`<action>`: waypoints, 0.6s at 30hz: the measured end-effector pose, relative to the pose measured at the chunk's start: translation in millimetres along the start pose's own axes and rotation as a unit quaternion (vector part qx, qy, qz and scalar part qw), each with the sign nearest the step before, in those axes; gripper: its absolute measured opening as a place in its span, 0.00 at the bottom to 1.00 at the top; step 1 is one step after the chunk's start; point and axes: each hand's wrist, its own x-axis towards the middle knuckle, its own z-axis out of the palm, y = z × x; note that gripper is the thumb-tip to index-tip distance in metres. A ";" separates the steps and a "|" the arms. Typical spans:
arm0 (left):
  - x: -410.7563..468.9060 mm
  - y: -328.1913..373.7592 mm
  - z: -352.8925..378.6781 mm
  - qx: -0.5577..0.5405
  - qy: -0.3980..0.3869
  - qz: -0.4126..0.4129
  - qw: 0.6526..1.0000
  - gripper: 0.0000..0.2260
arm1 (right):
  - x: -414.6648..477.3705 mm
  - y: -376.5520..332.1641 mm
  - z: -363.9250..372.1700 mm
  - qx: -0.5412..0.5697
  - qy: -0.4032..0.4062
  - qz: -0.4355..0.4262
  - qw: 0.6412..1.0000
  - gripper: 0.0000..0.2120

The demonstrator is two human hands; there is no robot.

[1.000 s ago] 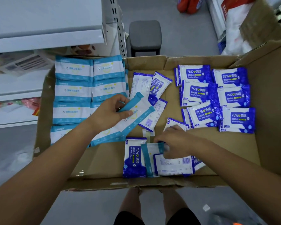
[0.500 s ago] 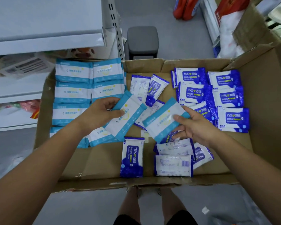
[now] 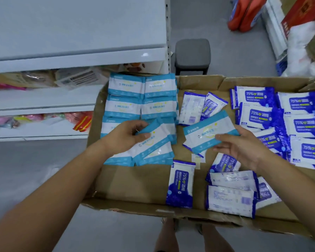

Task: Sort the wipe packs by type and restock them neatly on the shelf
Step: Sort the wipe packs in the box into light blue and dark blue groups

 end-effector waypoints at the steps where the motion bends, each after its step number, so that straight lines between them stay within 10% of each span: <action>1: -1.1 -5.6 -6.3 0.023 0.003 0.002 1.000 0.06 | 2.4 0.9 6.8 0.013 -0.005 0.001 1.000 0.15; 18: 87.6 -20.8 -105.2 0.404 0.055 0.067 0.911 0.15 | 100.4 -7.2 143.5 -0.047 0.040 -0.048 0.997 0.16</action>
